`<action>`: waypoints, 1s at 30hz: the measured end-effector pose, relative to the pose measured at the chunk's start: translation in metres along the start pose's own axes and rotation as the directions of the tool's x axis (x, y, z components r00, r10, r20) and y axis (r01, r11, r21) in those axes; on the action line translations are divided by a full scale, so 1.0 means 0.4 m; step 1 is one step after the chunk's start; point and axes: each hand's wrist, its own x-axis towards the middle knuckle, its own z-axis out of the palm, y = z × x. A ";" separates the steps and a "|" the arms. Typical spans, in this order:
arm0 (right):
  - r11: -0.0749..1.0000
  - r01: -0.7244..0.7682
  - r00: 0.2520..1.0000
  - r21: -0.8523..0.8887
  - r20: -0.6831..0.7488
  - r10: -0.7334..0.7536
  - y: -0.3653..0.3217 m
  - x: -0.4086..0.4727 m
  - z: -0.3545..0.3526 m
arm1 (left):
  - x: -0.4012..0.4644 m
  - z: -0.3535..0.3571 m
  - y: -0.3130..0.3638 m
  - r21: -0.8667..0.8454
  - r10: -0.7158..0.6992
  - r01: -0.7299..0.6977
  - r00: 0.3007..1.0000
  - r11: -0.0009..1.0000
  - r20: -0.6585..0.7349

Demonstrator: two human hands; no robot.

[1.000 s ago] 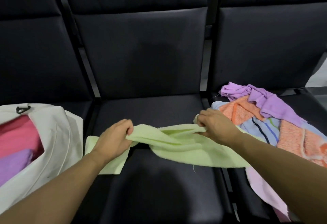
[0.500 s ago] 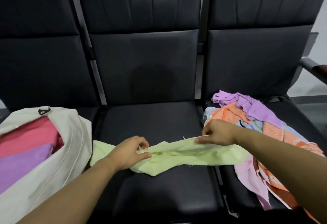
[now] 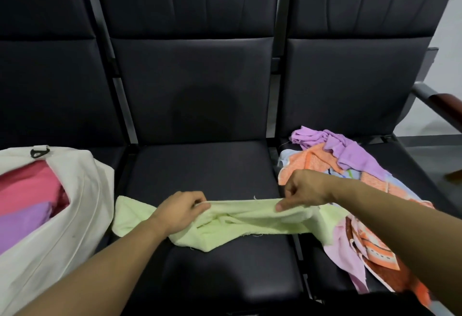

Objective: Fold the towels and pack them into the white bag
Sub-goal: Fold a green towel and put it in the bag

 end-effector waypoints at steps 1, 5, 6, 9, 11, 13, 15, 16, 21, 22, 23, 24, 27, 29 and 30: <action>1.000 0.006 0.999 0.010 -0.046 -0.006 -0.001 0.001 -0.013 | 0.000 -0.025 0.003 -0.010 -0.008 0.008 0.999 1.000 -0.040; 0.991 0.024 0.957 0.133 -0.290 0.015 -0.029 -0.008 -0.079 | 0.007 -0.140 0.029 0.033 -0.057 0.063 0.984 0.997 -0.169; 0.978 0.050 0.945 0.201 -0.326 0.019 -0.045 -0.015 -0.099 | 0.008 -0.169 0.038 0.028 -0.061 0.068 0.979 0.997 -0.195; 0.912 0.189 0.899 0.363 -0.437 -0.012 -0.095 -0.046 -0.162 | 0.003 -0.253 0.062 -0.114 -0.067 0.039 0.965 0.993 -0.255; 0.869 0.282 0.853 0.408 -0.521 -0.032 -0.126 -0.077 -0.199 | -0.008 -0.297 0.074 -0.194 -0.049 -0.007 0.957 0.981 -0.284; 0.871 0.324 0.794 0.370 -0.607 -0.037 -0.153 -0.107 -0.224 | -0.025 -0.330 0.091 -0.222 -0.028 -0.047 0.946 0.974 -0.322; 0.914 0.294 0.724 0.281 -0.689 -0.022 -0.175 -0.135 -0.242 | -0.046 -0.358 0.119 -0.250 -0.009 -0.096 0.922 0.964 -0.387; 0.942 0.252 0.691 0.221 -0.723 -0.015 -0.184 -0.148 -0.250 | -0.058 -0.374 0.136 -0.268 -0.002 -0.123 0.905 0.956 -0.425; 0.983 -0.105 0.574 -0.153 -0.816 -0.065 -0.207 -0.244 -0.300 | -0.140 -0.471 0.201 -0.194 0.022 -0.137 0.867 0.971 -0.498; 0.960 -0.169 0.568 -0.224 -0.818 -0.091 -0.208 -0.264 -0.309 | -0.160 -0.490 0.205 -0.164 0.030 -0.123 0.877 0.979 -0.480; 0.933 -0.223 0.565 -0.281 -0.818 -0.111 -0.208 -0.282 -0.319 | -0.181 -0.509 0.209 -0.142 0.036 -0.112 0.889 0.984 -0.456; 0.910 -0.266 0.558 -0.317 -0.820 -0.123 -0.210 -0.299 -0.327 | -0.200 -0.525 0.211 -0.127 0.039 -0.104 0.901 0.986 -0.432; 0.882 -0.358 0.492 -0.306 -0.865 -0.100 -0.217 -0.338 -0.353 | -0.257 -0.561 0.213 -0.103 0.034 -0.080 0.921 0.991 -0.389; 0.885 -0.401 0.435 -0.238 -0.899 -0.045 -0.217 -0.359 -0.369 | -0.292 -0.578 0.207 -0.111 0.014 -0.062 0.919 0.992 -0.393; 0.889 -0.415 0.409 -0.195 -0.913 -0.009 -0.214 -0.370 -0.373 | -0.307 -0.587 0.200 -0.117 0.001 -0.052 0.916 0.992 -0.401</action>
